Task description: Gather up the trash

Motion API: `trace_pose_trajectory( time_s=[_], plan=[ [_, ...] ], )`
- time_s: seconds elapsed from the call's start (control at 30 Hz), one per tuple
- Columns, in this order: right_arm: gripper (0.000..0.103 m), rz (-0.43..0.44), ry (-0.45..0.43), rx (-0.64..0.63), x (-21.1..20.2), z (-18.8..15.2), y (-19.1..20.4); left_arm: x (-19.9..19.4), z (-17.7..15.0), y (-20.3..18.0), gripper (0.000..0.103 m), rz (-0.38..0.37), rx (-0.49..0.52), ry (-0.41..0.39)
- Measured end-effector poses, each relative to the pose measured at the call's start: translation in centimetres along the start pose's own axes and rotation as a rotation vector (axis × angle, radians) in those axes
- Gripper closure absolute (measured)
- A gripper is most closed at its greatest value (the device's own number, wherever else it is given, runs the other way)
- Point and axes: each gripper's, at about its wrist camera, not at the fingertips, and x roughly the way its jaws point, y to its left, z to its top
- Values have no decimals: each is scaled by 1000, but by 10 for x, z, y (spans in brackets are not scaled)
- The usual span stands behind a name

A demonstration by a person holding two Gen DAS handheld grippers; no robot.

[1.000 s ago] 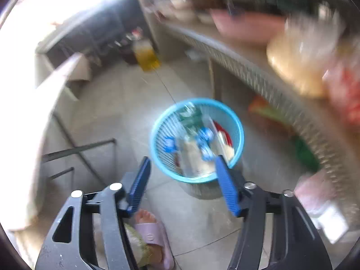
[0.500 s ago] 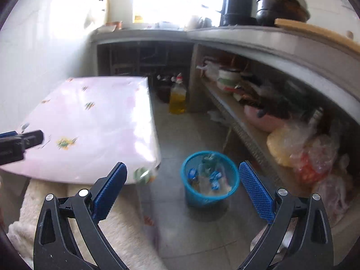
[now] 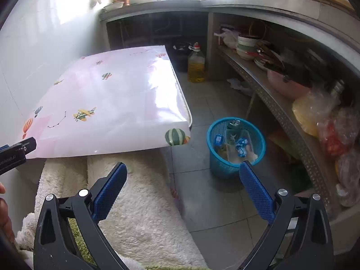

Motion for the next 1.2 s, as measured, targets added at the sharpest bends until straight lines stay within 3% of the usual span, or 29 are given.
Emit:
trace_pose_trajectory(
  time_s=[0.43, 1.2],
  plan=[
    [7, -54, -12, 21, 6, 2, -18, -2, 1, -9, 6, 17, 31, -5],
    [7, -55, -12, 28, 5, 3, -22, 3, 1, -16, 6, -14, 64, 16]
  ],
)
